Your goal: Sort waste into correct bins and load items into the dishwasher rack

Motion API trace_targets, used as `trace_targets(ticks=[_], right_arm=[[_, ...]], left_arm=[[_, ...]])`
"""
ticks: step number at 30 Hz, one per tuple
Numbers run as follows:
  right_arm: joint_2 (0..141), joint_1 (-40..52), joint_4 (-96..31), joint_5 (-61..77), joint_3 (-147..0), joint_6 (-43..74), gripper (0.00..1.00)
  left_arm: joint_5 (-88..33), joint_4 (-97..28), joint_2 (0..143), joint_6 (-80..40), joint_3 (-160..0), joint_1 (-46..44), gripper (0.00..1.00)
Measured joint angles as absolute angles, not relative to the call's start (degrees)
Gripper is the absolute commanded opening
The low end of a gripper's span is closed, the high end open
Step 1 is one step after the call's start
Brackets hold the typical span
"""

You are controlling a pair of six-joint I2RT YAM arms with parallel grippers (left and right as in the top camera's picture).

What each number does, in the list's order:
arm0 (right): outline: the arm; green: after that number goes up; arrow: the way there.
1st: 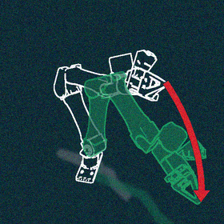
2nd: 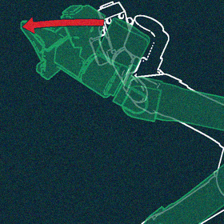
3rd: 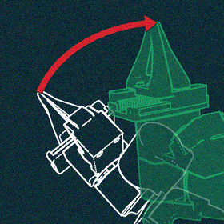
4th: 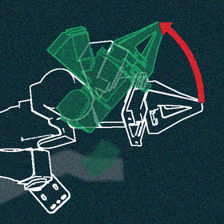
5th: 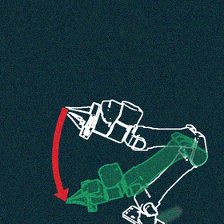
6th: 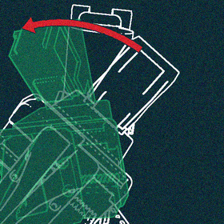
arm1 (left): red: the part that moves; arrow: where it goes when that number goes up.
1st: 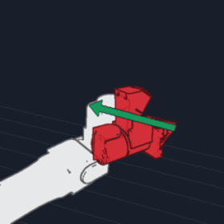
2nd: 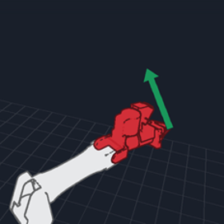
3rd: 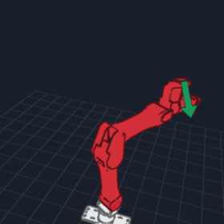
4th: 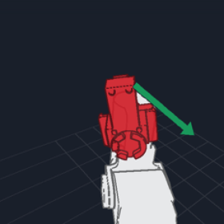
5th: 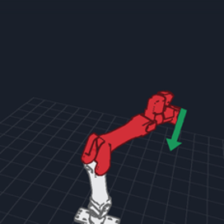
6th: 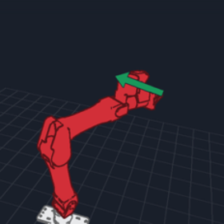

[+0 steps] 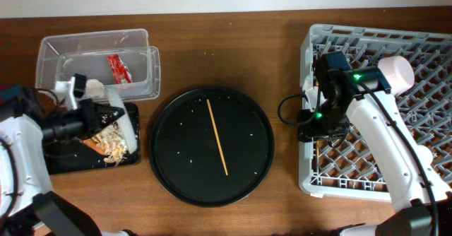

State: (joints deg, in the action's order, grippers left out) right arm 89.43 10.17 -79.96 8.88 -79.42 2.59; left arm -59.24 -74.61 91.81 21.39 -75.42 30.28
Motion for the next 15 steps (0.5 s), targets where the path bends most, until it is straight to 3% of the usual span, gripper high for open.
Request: trace_targets(ticks=[3, 6, 12, 15], right_arm=[[89.43, 10.17, -79.94, 8.88, -79.42, 2.57, 0.5], [89.43, 10.17, -79.9, 8.84, -79.42, 2.55, 0.5], [89.43, 10.17, -79.94, 8.86, -79.5, 2.55, 0.5], [89.43, 10.17, -79.92, 8.84, -79.5, 2.57, 0.5]], left_arm=[[-59.64, -73.54, 89.69, 22.31, -75.35, 24.16, 0.0], [-56.8, -68.42, 86.59, 21.52, -75.31, 12.43, 0.0], [-33.91, -55.18, 89.36, 7.53, -75.22, -19.44, 0.0], [-22.5, -53.95, 96.4, 1.83, -75.22, -29.78, 0.0]])
